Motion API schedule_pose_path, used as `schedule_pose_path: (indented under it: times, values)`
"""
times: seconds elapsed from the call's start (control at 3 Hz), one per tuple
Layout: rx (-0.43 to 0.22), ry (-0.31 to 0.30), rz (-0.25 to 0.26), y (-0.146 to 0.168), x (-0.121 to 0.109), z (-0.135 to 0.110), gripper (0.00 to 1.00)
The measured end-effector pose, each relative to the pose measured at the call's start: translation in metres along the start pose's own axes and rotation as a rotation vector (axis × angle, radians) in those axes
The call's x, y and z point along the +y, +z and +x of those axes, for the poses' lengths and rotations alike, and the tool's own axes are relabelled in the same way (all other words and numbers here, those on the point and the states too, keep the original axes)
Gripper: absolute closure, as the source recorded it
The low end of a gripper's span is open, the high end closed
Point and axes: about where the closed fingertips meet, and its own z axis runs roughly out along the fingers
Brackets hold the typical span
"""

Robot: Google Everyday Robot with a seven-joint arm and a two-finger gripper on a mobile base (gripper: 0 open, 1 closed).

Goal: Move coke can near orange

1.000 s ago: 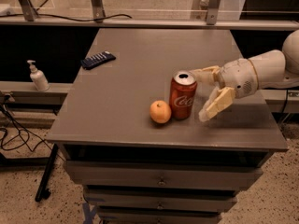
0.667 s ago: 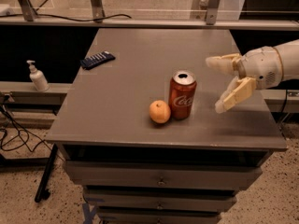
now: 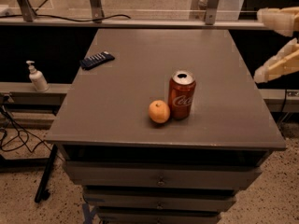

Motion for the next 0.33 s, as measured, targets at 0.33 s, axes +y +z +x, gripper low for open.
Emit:
schedule_pose_path:
  times: [0.33]
  values:
    - [-0.001, 0.002, 0.020, -0.0013, -0.0043, 0.0000, 0.00]
